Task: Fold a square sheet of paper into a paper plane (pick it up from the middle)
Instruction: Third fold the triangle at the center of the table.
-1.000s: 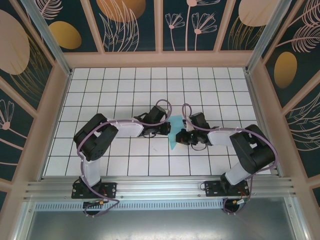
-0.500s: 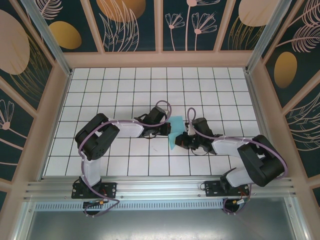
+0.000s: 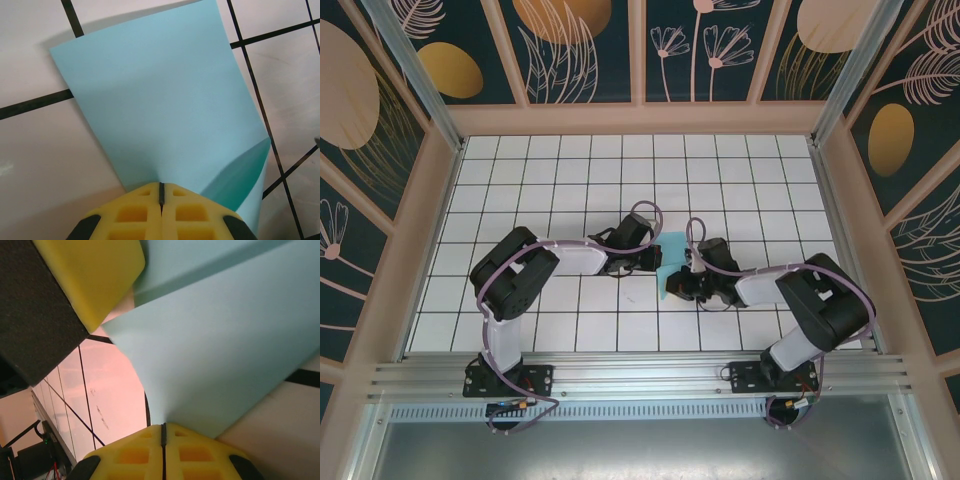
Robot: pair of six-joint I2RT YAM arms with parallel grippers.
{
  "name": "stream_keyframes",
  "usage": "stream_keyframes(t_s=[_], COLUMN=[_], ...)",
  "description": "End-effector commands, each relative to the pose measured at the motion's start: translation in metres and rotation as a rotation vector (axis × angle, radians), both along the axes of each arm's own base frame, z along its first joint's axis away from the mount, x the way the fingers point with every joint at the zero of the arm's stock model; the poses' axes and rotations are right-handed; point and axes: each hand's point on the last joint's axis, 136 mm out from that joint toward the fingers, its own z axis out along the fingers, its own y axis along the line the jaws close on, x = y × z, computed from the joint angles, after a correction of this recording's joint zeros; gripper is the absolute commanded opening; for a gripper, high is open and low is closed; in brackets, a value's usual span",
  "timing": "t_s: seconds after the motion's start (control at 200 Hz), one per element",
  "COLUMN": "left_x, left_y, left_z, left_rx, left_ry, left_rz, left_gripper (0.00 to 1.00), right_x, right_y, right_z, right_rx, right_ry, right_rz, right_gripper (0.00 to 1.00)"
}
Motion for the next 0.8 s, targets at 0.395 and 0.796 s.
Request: stream_keyframes(t_s=[0.395,0.796], left_x=[-0.012,-0.011], left_y=[0.011,0.01], left_z=[-0.025,-0.023], left_rx=[0.058,0.056], left_ry=[0.068,0.066], left_rz=[0.008,0.006], left_gripper=[0.05,0.05], right_x=[-0.007,-0.014], right_y=[0.005,0.001], right_z=[0.012,-0.024], right_rx=[-0.11,-0.242], right_ry=[-0.03,0.054], right_rz=[0.019,0.028], right_gripper=[0.08,0.06])
